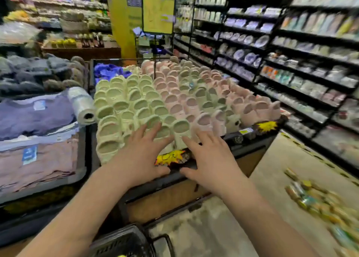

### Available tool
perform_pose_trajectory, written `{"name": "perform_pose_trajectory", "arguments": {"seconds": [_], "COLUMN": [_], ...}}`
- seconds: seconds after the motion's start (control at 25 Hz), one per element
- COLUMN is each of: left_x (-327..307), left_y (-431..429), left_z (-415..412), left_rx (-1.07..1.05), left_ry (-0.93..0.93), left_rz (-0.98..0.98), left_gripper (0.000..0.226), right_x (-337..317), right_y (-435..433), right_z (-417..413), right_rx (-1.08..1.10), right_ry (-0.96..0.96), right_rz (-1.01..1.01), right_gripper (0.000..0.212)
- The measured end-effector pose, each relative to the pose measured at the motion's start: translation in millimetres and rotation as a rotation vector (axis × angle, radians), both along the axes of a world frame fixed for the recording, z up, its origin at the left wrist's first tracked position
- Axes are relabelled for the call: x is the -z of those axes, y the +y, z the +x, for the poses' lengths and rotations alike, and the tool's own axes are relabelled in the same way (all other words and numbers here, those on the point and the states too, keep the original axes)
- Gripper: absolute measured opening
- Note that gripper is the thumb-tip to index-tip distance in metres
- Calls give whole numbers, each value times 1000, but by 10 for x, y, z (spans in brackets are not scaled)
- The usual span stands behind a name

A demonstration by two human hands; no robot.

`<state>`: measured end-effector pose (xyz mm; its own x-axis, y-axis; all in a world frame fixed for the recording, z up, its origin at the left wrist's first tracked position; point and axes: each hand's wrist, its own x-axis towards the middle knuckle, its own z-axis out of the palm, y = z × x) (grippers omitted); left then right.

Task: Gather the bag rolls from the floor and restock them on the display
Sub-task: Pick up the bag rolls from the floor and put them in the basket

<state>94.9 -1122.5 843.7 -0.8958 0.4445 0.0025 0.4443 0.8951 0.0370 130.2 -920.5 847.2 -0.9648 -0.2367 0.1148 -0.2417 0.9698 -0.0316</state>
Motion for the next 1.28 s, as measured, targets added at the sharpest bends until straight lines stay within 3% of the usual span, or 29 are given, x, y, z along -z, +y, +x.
{"name": "perform_pose_trajectory", "arguments": {"seconds": [0.28, 0.48, 0.72, 1.0, 1.28], "left_x": [-63, -24, -28, 242, 764], "left_y": [2138, 4194, 6221, 7797, 9639], "left_z": [125, 268, 616, 515, -288], "left_rx": [424, 693, 867, 974, 1098], "left_ry": [-45, -10, -70, -112, -168], "left_rz": [28, -27, -1, -16, -12], "left_gripper": [86, 84, 79, 75, 74], "right_x": [43, 97, 71, 323, 722], "right_y": [1943, 3610, 5259, 6675, 8295], "right_z": [918, 1550, 2060, 2036, 1404], "right_rx": [468, 740, 925, 1050, 1171], "right_ry": [-32, -22, -52, -63, -123], "right_rz": [-21, -65, -111, -162, -105], "right_gripper": [89, 85, 83, 78, 76]}}
